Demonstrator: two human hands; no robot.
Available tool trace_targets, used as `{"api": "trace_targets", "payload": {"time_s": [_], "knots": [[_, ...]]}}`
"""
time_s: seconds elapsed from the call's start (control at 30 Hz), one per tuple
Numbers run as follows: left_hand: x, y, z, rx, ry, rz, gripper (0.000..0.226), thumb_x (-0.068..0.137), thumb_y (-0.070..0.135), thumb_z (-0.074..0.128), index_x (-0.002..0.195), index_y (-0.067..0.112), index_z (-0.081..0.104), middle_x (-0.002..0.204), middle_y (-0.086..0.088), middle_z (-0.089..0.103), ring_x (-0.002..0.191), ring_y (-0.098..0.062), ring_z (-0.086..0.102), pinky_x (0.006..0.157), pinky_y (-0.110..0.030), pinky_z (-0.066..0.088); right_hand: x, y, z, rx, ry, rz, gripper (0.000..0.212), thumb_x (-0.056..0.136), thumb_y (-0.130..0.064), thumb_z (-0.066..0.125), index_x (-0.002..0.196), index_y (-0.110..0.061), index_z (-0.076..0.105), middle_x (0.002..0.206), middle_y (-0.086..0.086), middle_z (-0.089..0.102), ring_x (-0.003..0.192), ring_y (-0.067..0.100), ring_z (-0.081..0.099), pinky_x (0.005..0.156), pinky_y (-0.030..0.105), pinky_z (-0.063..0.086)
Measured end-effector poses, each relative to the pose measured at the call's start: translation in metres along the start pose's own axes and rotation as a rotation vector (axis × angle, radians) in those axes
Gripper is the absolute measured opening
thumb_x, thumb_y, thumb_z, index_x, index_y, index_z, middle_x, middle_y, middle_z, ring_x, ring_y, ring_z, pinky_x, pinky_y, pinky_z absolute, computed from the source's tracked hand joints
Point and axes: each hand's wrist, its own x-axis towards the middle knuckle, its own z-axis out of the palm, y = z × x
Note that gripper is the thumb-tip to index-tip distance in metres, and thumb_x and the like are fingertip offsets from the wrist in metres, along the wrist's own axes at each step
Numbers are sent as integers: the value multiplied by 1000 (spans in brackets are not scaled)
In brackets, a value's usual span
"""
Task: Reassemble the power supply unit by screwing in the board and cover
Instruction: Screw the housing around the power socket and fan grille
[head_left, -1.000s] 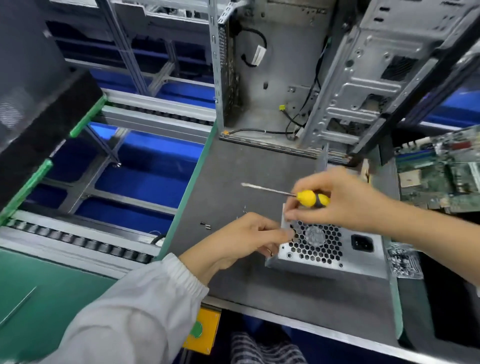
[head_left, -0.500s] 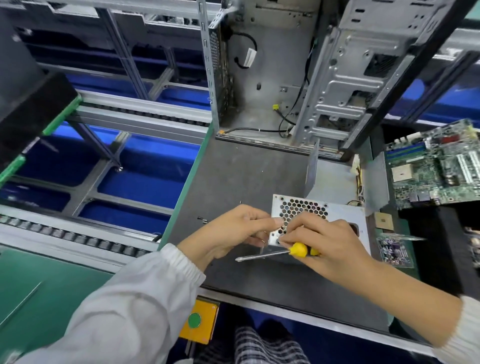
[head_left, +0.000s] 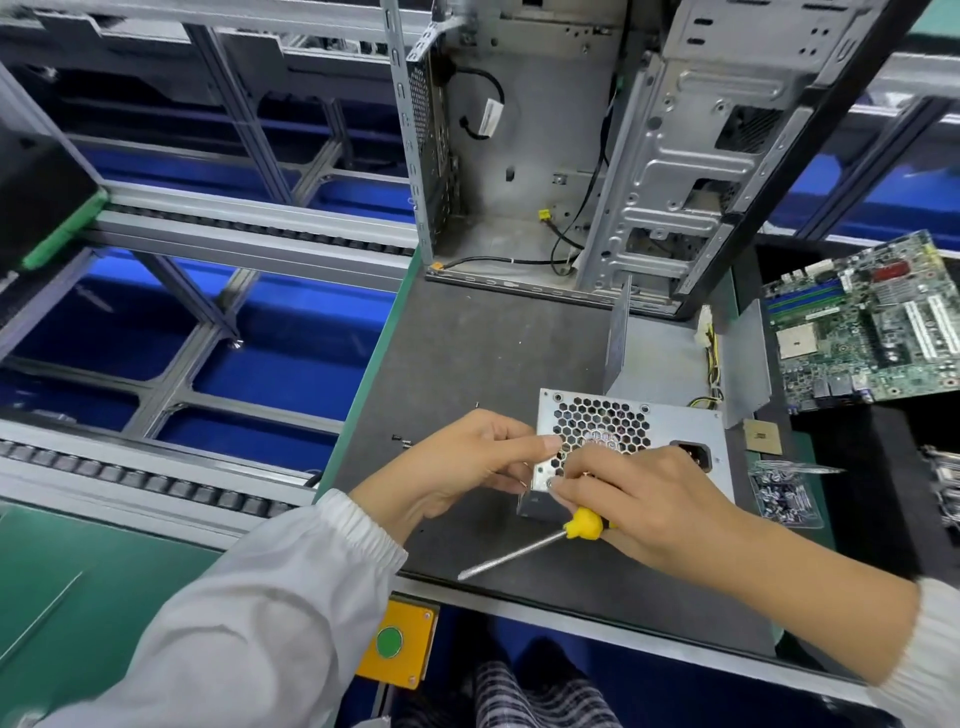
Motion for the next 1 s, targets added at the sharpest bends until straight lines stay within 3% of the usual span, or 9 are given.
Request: {"api": "trace_targets", "payload": {"time_s": [0.07,0.23,0.33,0.47,0.57,0.63,0.73,0.87,1.0], "knots": [[1,1,0,-2,-5,-1,23,96,30,59,83,17,71,74,5,69,69,-4,60,68,-17,50,-4,0,0,-25,0,-18,9,78,-5,69,86,-5,72,80,5,64,45,16,39,31,26,31],[0,1,1,6,-1,12,33,97,27,59,66,22,70,66,7,64,66,-6,57,71,-20,50,-9,2,-1,-77,-32,-91,37,73,0,71,107,-4,58,87,8,65,46,18,43,32,27,32],[1,1,2,1,13,23,36,97,25,59,61,21,67,62,5,59,63,-6,54,69,-19,49,-8,1,-3,-89,-76,-68,31,70,-6,77,101,-5,70,87,5,65,45,17,43,32,25,29],[2,3,1,10,15,19,26,96,27,60,87,3,67,79,-13,57,73,-15,53,73,-22,50,-4,2,-12,83,-105,147,30,69,-19,84,97,-21,74,91,-4,65,50,13,51,41,20,36],[1,3,0,-4,1,16,25,95,26,60,85,4,68,72,-7,61,68,-12,54,70,-21,49,3,3,-16,377,-82,349,19,76,-14,78,94,-18,75,91,-6,65,69,11,59,59,26,49],[2,1,-1,-10,6,13,24,95,26,62,93,4,71,88,-19,67,82,-20,58,80,-29,50,9,2,-17,479,-75,461,9,81,-18,75,87,-13,75,84,-4,65,72,13,58,64,29,48],[6,-3,-3,-12,27,-5,35,91,30,66,105,-1,72,100,-21,65,90,-24,57,82,-29,52,21,11,-27,536,-171,615,23,82,-34,71,86,-12,69,73,3,63,66,15,54,62,31,46],[5,-2,-3,-24,8,-27,17,91,30,67,88,15,76,83,-2,71,73,-10,61,70,-21,52,33,28,-61,429,-494,584,27,87,-46,59,101,-29,44,74,-8,60,59,6,49,56,20,37],[3,-1,-1,-23,22,-28,17,92,30,65,87,14,71,81,0,69,72,-10,58,70,-22,51,53,29,-98,88,-591,357,22,86,-52,58,93,-38,42,76,-26,58,64,-5,49,53,19,33]]}}
